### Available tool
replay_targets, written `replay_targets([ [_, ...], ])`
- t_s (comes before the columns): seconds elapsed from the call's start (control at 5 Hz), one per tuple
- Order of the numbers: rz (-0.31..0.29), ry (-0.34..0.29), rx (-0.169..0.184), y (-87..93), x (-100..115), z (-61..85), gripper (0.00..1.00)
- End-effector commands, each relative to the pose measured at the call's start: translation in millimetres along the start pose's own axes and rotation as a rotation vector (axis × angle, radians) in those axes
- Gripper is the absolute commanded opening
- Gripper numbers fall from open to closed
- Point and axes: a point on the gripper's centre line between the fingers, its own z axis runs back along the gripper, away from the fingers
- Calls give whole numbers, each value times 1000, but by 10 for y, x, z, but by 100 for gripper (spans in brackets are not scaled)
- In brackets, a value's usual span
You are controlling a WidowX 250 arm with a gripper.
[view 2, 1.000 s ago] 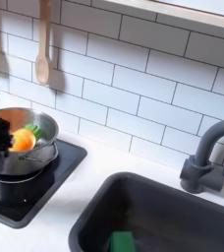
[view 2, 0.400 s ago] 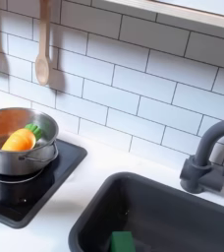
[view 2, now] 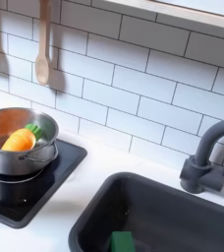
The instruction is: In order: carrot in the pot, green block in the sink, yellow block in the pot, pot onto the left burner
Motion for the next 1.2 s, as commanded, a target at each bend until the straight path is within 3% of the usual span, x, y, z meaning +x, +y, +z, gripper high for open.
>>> replay_targets([
  [0.0, 79, -24, 6, 165, 255, -28, 100],
  [0.2, 109, -19, 16, 321, 392, -45, 100],
  [0.6, 131, 16, 29, 428, 641, -214, 100],
  [1.0, 163, 55, 65, 547, 714, -408, 100],
])
